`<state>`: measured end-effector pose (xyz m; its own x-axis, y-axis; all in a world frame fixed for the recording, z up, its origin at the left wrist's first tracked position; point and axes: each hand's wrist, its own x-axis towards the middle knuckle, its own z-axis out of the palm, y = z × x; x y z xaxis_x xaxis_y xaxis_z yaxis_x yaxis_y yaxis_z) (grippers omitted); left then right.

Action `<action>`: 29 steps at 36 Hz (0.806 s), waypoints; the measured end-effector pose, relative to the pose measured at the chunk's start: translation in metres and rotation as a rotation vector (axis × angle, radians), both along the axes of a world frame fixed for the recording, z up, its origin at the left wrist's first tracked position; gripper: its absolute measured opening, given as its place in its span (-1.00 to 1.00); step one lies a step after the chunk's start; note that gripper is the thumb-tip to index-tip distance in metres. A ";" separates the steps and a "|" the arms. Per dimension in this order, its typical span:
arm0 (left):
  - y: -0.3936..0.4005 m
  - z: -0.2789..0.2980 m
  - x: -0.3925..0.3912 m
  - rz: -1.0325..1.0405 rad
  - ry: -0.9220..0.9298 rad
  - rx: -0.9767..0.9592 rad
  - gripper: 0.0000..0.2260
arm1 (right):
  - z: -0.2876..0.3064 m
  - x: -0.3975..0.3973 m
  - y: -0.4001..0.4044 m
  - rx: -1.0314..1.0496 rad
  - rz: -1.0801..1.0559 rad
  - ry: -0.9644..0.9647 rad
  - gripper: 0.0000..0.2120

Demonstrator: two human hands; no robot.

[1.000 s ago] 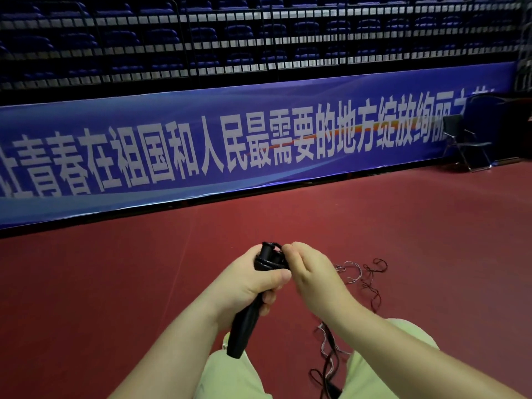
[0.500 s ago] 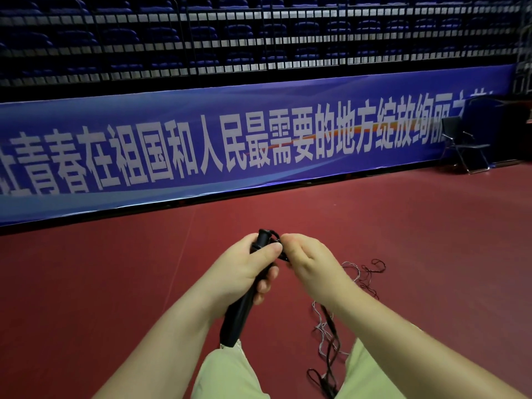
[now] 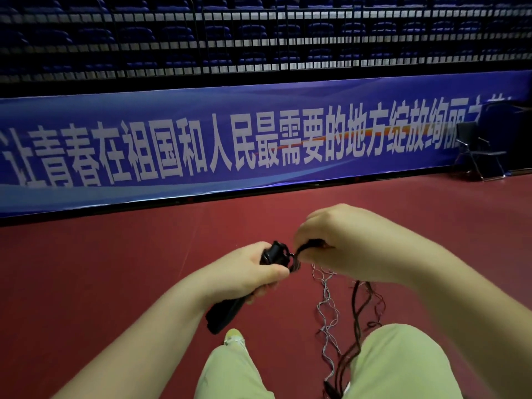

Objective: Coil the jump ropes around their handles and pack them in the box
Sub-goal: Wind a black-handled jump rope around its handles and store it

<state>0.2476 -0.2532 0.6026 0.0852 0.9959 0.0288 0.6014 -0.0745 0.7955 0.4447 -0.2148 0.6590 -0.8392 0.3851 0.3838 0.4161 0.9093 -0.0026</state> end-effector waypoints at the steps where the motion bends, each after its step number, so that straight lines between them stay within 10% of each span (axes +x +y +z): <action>1: -0.002 0.000 0.003 -0.038 -0.007 -0.018 -0.93 | 0.005 -0.001 0.000 -0.029 0.031 -0.001 -0.88; 15: -0.013 -0.007 0.018 -0.455 -0.583 -0.027 -0.54 | -0.023 -0.042 0.048 -1.267 0.461 0.440 -0.80; 23: -0.010 -0.017 0.004 -0.290 -0.930 -0.027 -0.37 | -0.059 -0.037 0.036 -1.024 0.342 0.647 -0.74; 29: -0.005 -0.011 0.006 -0.084 -0.713 0.033 -0.56 | -0.066 -0.035 0.029 -0.802 0.241 0.631 -0.71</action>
<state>0.2541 -0.2577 0.5919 0.1110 0.9845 0.1359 -0.0725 -0.1283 0.9891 0.4096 -0.1859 0.5928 -0.6640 0.5693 0.4848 -0.0622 0.6040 -0.7946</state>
